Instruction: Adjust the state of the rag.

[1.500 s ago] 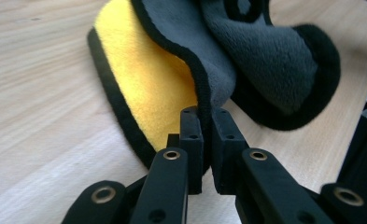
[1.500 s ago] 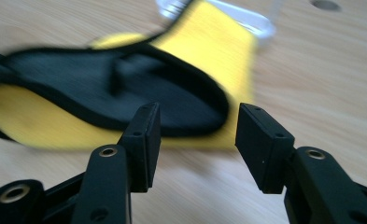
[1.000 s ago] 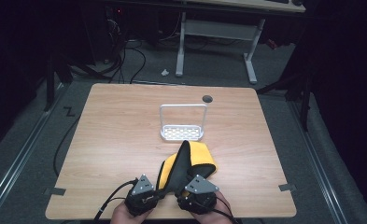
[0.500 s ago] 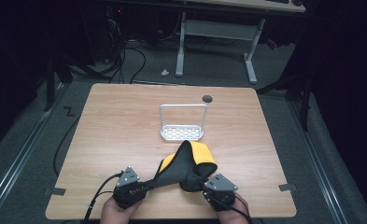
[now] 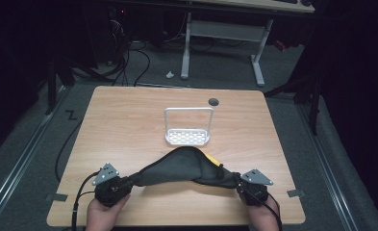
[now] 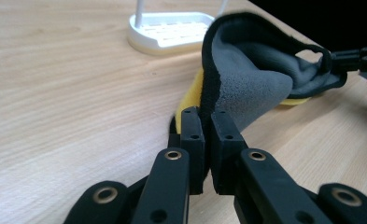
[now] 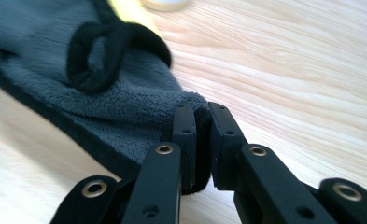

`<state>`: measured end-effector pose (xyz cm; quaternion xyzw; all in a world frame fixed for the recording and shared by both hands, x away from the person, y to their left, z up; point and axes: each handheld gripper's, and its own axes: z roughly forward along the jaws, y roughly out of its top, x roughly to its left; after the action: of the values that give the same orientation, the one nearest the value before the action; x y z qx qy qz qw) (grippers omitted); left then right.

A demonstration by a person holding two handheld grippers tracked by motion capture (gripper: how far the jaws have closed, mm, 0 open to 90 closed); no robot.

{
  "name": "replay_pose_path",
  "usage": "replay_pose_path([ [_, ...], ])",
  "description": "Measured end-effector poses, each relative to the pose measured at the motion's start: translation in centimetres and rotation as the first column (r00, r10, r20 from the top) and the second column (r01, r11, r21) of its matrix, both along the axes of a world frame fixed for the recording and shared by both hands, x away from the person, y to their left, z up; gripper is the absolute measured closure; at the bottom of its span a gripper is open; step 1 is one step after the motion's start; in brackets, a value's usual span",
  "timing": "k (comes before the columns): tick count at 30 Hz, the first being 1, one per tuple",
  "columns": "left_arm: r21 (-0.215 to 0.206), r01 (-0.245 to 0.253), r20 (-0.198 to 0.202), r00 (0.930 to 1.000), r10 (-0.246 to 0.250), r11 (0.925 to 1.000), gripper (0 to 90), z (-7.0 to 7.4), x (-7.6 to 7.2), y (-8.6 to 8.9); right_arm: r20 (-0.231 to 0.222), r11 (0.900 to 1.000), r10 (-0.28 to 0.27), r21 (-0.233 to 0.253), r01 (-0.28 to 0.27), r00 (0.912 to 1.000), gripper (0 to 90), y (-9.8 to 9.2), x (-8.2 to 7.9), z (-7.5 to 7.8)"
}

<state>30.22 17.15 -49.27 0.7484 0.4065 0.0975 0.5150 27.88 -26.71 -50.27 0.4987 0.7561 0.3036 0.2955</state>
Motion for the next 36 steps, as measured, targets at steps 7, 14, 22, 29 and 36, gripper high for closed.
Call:
replay_pose_path([
  [7,-0.026,-0.037,0.026,0.9990,0.038,0.9990,85.6,0.8,0.0,1.1,-0.014,0.993,-0.110,-0.040,0.109,0.9938,83.6,-3.2,0.7,-0.6],
  [14,-0.028,-0.057,0.054,0.9969,0.058,0.9980,85.2,1.6,0.6,1.6,-0.015,0.993,-0.114,-0.030,0.114,0.9933,83.1,-3.4,0.9,-0.9],
  [22,0.045,-0.145,-0.085,0.9853,0.148,0.9884,70.6,-1.3,6.7,1.2,-0.028,0.996,-0.094,0.001,0.094,0.9952,72.3,-2.9,0.9,-1.2],
  [29,0.005,-0.165,-0.045,0.9852,0.165,0.9863,50.3,-0.8,4.8,2.0,-0.016,0.997,-0.076,0.030,0.077,0.9969,61.8,-2.9,0.6,-0.9],
  [36,-0.011,-0.033,-0.027,0.9991,0.032,0.9994,53.9,0.1,0.7,-0.3,0.018,0.998,-0.048,0.040,0.047,0.9987,55.2,-2.2,0.0,-0.1],
])
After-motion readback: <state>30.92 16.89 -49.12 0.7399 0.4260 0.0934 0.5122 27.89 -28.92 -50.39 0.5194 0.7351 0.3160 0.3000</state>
